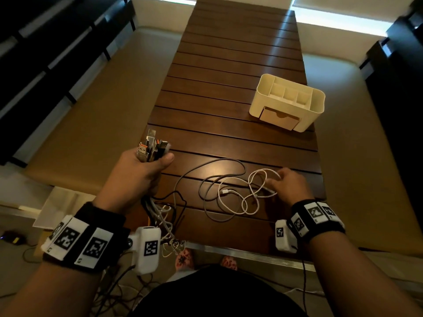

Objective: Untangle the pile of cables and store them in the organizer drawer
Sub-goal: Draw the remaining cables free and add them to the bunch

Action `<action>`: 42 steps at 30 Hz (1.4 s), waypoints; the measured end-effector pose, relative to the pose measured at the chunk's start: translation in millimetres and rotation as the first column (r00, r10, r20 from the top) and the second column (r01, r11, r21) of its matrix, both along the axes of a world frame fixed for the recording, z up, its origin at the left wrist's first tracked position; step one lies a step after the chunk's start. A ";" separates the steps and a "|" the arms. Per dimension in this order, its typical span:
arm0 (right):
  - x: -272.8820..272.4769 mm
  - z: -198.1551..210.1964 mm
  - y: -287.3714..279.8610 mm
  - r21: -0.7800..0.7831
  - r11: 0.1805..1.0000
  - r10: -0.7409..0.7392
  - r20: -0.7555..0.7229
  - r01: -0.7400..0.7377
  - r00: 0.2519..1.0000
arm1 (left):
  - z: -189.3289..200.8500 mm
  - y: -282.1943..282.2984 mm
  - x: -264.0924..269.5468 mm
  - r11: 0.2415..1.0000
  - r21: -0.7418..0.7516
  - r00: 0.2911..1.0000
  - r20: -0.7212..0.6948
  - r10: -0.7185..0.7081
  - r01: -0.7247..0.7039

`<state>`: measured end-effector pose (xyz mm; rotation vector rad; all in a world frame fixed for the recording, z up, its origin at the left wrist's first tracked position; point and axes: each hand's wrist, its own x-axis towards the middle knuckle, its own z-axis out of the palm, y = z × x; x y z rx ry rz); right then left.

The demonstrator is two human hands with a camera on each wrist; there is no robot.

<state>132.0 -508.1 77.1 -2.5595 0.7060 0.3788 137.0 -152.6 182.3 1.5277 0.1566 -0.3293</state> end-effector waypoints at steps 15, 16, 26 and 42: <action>14.7 9.6 -28.6 0.640 0.715 -0.524 0.226 0.281 0.821 | 1.1 -6.2 0.1 1.000 -0.021 1.000 -0.003 -0.013 0.013; 13.9 6.3 -28.6 0.558 0.781 -0.473 0.238 0.279 0.848 | 0.7 -5.8 0.3 1.000 -0.023 1.000 -0.004 -0.013 0.013; -9.7 2.4 78.1 0.130 0.798 0.486 0.439 -0.589 0.755 | 1.1 1.9 0.1 1.000 -0.002 1.000 -0.003 0.003 -0.003; 20.6 -26.4 192.1 -0.052 0.487 0.864 0.178 -0.872 0.471 | 5.9 43.1 -12.8 0.983 -0.040 0.982 0.046 0.181 -0.179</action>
